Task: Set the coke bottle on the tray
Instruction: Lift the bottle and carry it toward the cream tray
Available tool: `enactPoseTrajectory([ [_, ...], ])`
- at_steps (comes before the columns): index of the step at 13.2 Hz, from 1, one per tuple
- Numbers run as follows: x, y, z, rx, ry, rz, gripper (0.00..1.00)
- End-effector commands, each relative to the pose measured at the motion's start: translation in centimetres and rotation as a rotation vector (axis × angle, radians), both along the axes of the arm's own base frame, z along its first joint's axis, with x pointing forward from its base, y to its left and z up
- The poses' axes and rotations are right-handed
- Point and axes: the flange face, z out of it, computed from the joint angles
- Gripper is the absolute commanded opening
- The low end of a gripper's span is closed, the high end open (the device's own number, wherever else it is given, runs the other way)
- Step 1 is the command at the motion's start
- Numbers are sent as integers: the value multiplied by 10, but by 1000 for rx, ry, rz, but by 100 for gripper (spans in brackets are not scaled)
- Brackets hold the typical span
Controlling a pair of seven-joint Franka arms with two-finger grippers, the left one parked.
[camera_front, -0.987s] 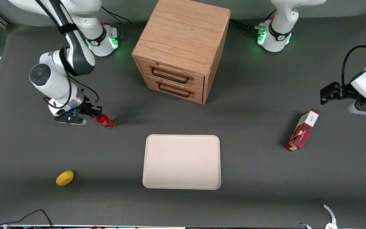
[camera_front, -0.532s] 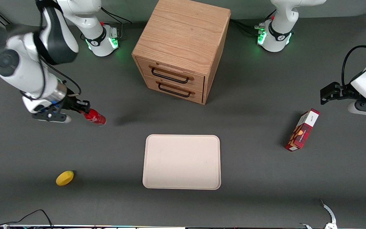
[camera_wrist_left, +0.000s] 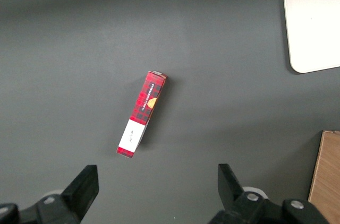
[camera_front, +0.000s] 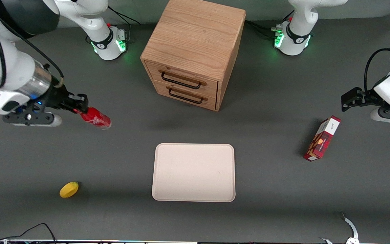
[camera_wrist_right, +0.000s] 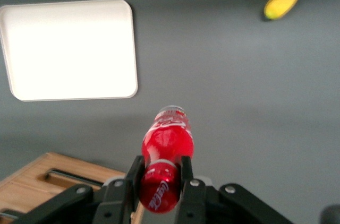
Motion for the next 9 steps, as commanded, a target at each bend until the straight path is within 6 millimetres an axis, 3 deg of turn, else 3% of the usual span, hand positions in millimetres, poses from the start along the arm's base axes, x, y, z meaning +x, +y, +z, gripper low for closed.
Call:
enactPoseTrajectory([
  [1,54,37,-33,71,-43,-111,0],
  [3,89,58,-87,89,-120,-189,0],
  [6,125,87,-168,113,-232,-300,0],
  [7,132,90,-190,131,-243,-327,0],
  [9,135,101,-214,149,-247,-364,0],
])
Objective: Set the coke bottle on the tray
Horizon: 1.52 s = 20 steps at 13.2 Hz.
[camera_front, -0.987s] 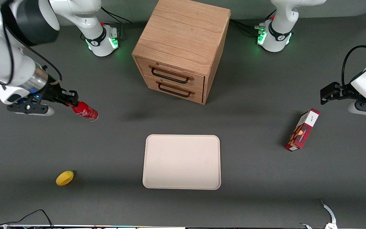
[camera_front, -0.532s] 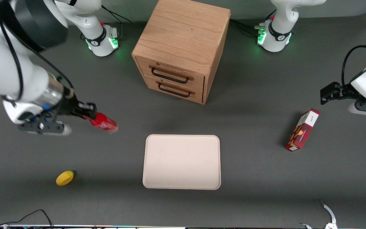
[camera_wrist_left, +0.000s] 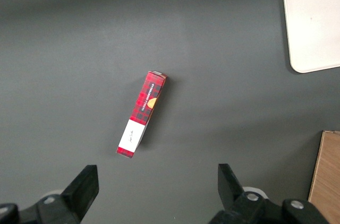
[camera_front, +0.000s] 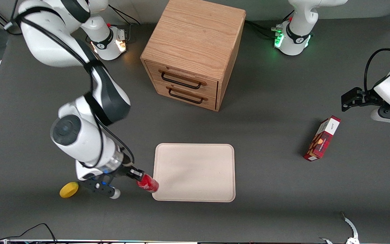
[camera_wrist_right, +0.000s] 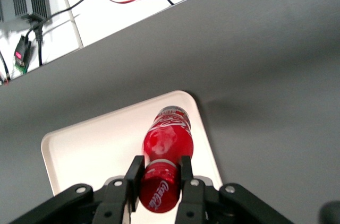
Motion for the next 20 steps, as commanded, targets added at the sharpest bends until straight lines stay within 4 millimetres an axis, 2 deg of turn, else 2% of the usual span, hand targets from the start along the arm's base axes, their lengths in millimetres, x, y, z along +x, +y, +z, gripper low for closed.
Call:
enactPoseTrajectory([
  [1,9,11,-11,24,-23,-67,0],
  [3,11,13,-33,27,-10,-104,0],
  [4,8,22,-41,2,-13,-104,0],
  [6,3,26,-60,-23,8,-106,0],
  [8,1,28,-69,-19,4,-100,2],
  [9,1,29,-71,-17,1,-99,14],
  [10,1,29,-72,-18,2,-96,43],
  [11,1,29,-71,-18,1,-93,99],
  [13,0,30,-65,-17,-4,-89,100],
  [14,0,30,-58,-18,-5,-88,100],
  [16,-11,31,-19,-25,23,-77,100],
  [18,-37,35,52,-46,47,-46,100],
  [20,-70,28,114,-112,53,-25,100],
])
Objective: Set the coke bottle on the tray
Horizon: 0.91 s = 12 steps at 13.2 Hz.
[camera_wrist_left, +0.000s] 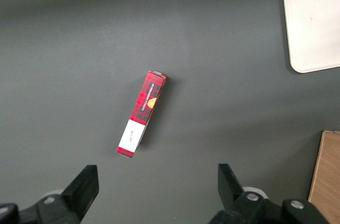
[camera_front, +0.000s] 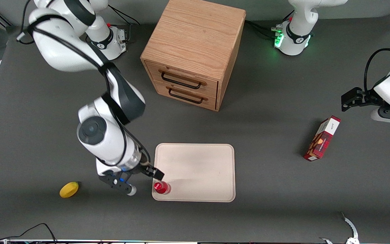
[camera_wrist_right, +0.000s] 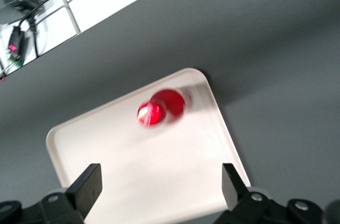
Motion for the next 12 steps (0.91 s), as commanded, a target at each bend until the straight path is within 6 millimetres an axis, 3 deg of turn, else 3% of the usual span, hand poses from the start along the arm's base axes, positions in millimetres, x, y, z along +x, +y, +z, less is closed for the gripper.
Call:
enactPoseTrajectory([
  [1,-55,-23,96,-113,7,28,100],
  [4,-122,-76,174,-197,101,192,100],
  [5,-140,-91,190,-192,116,221,100],
  [7,-161,-144,204,-170,133,212,100],
  [9,-184,-212,198,-123,145,261,100],
  [11,-208,-254,161,-132,113,281,100],
  [12,-221,-265,135,-139,90,284,100],
])
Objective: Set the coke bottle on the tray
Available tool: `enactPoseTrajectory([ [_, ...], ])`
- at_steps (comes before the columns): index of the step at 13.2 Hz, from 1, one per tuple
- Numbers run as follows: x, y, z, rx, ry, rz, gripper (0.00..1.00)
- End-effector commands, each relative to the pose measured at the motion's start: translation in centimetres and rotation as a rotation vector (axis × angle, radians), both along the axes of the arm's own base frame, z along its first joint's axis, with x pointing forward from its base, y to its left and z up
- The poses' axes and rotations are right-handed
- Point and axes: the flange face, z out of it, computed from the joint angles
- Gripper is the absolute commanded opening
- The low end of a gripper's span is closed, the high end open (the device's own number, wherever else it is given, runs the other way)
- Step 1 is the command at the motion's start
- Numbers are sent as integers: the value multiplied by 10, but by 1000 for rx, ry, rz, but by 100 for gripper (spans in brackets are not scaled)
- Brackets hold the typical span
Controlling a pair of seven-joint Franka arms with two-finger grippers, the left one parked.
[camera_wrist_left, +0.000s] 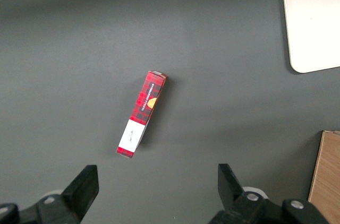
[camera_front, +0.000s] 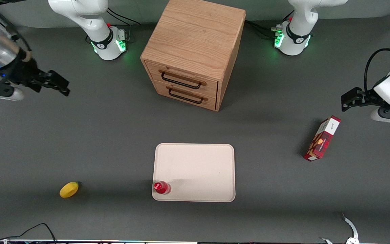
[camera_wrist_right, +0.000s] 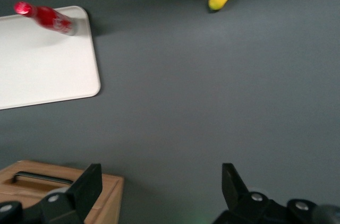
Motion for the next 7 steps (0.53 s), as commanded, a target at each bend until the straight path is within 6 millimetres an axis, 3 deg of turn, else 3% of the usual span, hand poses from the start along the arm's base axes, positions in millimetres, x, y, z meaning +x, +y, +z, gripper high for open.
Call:
enactPoseTrajectory([
  [1,-51,-21,-73,6,-61,25,100],
  [2,-52,-22,-84,4,-61,44,100],
  [3,-50,-22,-83,5,-53,56,100],
  [7,-42,-24,-57,31,-11,14,100],
])
